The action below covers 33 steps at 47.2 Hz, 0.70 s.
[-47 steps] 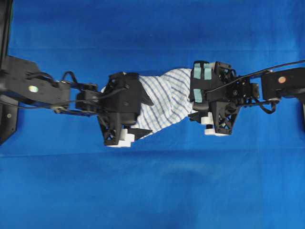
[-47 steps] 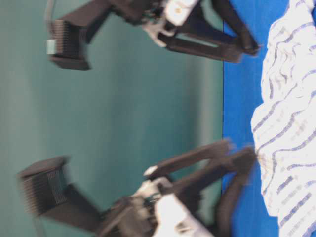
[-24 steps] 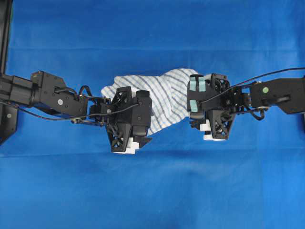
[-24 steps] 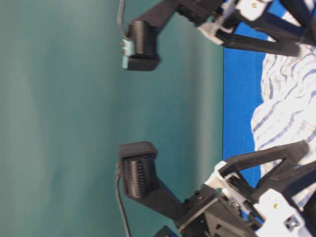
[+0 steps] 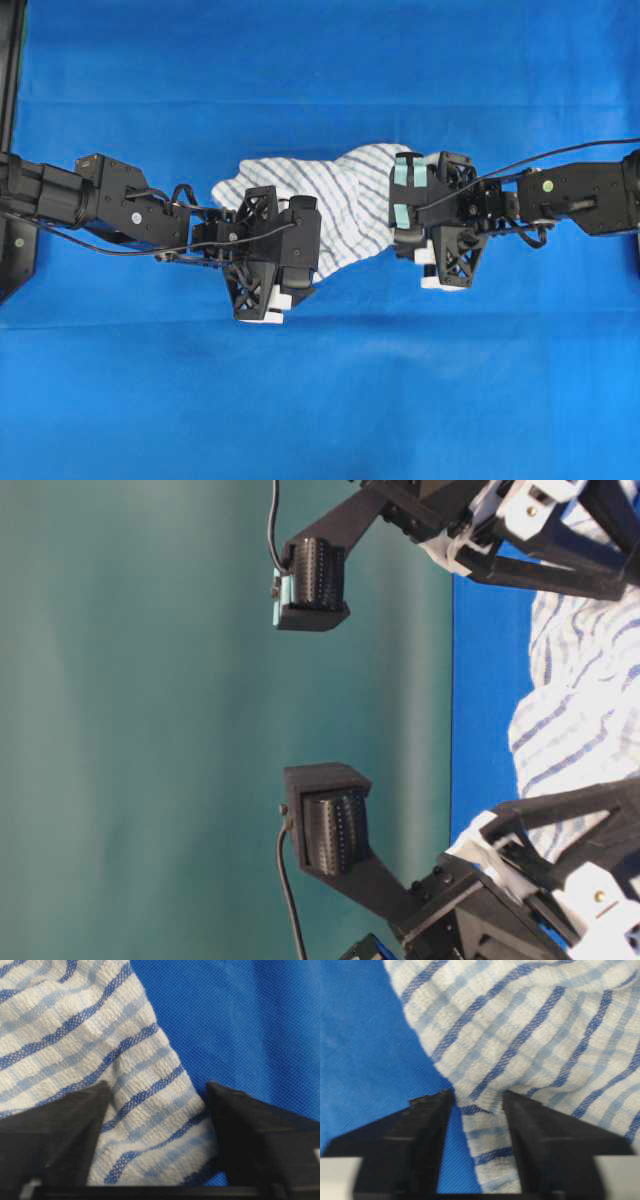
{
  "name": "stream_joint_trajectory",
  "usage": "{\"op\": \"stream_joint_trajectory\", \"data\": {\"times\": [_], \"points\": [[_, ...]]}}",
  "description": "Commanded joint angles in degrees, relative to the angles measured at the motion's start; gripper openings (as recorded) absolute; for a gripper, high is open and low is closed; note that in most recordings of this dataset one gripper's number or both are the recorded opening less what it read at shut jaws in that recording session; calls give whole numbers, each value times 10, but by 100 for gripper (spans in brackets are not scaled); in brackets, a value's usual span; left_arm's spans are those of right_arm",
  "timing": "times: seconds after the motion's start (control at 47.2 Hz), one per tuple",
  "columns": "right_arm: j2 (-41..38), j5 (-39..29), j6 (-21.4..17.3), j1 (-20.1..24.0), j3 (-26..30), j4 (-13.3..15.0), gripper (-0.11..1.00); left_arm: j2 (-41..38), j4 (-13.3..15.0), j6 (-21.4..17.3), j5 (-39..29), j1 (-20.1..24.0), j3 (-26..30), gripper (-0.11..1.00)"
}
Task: Lift the towel with both arms.
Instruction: 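Lower both grippers and pinch the towel edges again, then raise both grippers high, stretching the towel between them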
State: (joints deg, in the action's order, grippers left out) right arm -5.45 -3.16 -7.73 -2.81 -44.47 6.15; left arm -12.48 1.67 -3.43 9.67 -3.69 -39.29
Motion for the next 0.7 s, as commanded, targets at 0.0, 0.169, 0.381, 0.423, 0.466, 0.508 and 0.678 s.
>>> {"op": "stream_joint_trajectory", "data": {"times": [0.0,0.169,0.381,0.423,0.466,0.508,0.678], "points": [[3,11,-1,-14,3,-2,36,9,1,1,-2,0,3,52],[3,12,-1,-23,2,-1,3,12,1,1,-8,2,-4,6],[5,11,-2,-23,5,-3,3,43,2,1,-16,2,-8,4],[9,9,-2,-23,7,-4,3,54,1,1,-24,3,-8,4],[16,5,-3,-23,9,-6,3,68,1,1,-34,3,-9,4],[25,1,-3,-23,11,-9,3,86,1,0,-51,4,-8,4],[93,-56,-3,-18,31,-12,3,150,1,0,-104,11,-5,4]]}}
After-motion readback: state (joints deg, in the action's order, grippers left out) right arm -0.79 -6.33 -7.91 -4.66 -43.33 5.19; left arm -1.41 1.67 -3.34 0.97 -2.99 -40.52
